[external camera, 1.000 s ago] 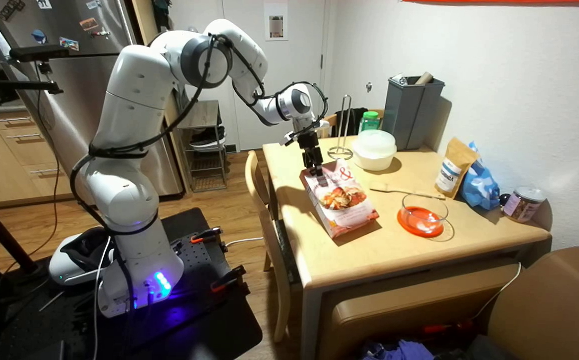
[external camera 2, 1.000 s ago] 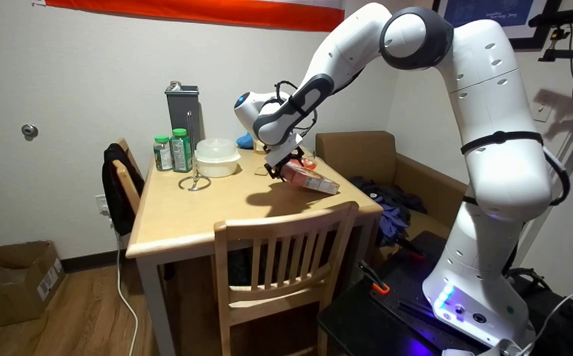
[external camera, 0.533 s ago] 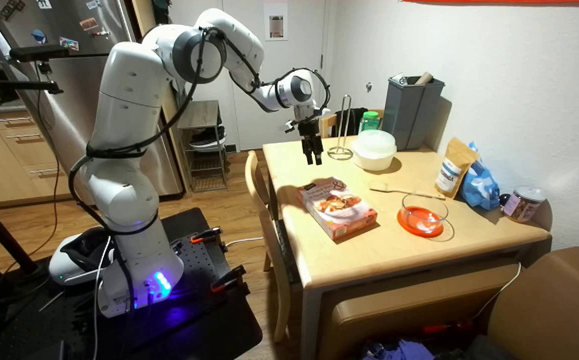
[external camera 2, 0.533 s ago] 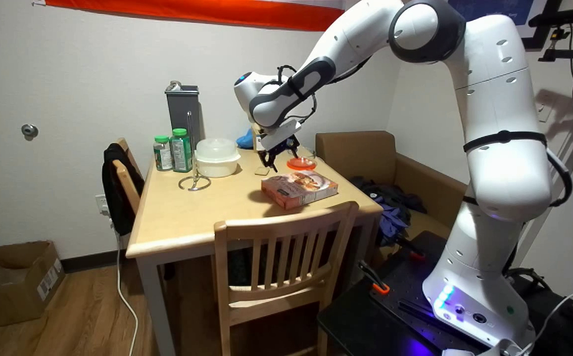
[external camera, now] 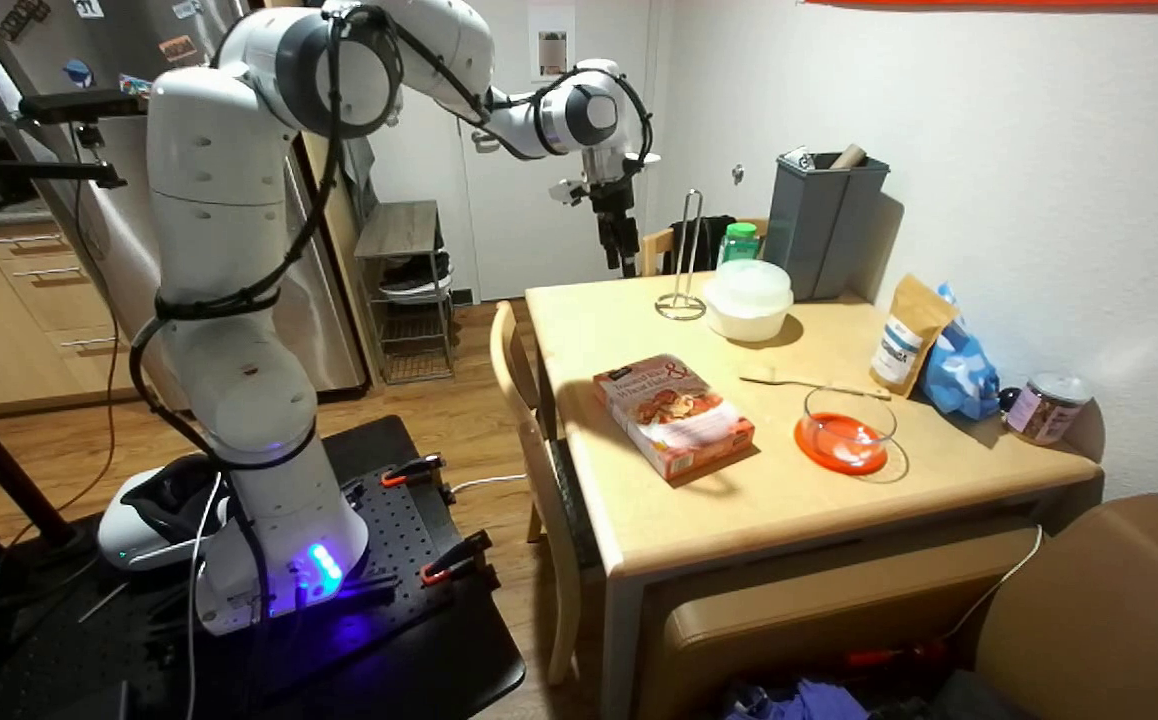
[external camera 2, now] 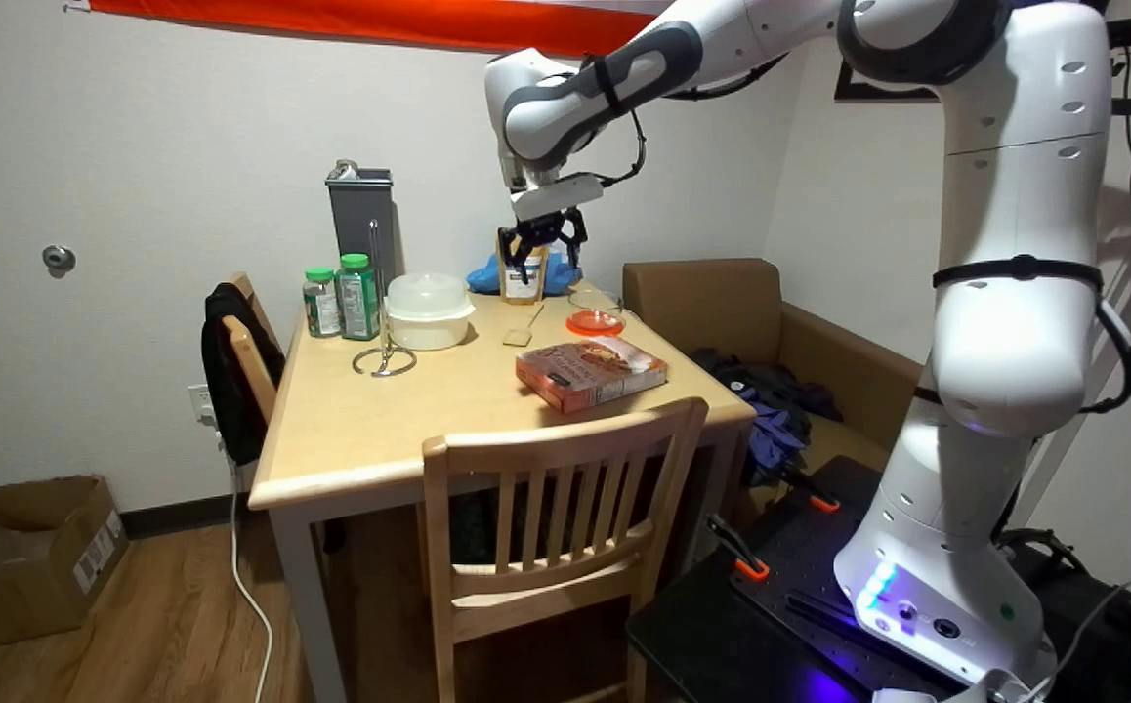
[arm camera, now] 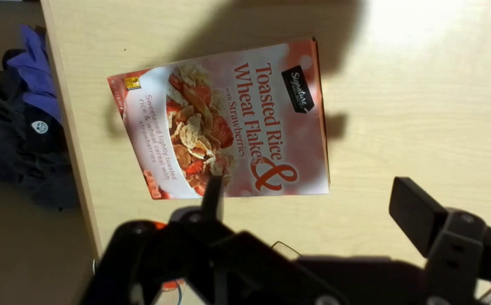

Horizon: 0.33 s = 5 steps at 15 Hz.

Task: Lay the pink box on its side

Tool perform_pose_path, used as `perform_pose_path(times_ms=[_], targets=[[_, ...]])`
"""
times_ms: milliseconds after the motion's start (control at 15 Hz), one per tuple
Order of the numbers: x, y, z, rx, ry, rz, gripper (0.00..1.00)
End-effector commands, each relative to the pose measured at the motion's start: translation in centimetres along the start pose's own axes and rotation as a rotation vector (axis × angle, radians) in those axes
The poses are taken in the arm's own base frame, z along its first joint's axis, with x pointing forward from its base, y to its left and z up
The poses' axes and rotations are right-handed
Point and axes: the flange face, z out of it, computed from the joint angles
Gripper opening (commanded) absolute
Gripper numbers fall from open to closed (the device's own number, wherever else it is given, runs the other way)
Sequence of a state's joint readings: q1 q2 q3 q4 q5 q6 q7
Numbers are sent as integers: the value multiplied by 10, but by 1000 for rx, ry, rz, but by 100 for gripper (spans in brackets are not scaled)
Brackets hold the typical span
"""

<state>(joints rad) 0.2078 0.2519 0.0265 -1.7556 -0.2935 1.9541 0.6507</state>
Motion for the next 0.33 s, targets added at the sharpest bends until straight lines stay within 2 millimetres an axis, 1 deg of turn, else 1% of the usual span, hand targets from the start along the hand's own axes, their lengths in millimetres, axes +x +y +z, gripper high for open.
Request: perform_pose_path(times_ms=[0,67,133,267], targets=[[-10,27,-23,76,10,36,100],[-1,13,-18,35,6,30,100],[-2,19,-22,45,6,42,100],[-3,24,-24,49,7,49,100]])
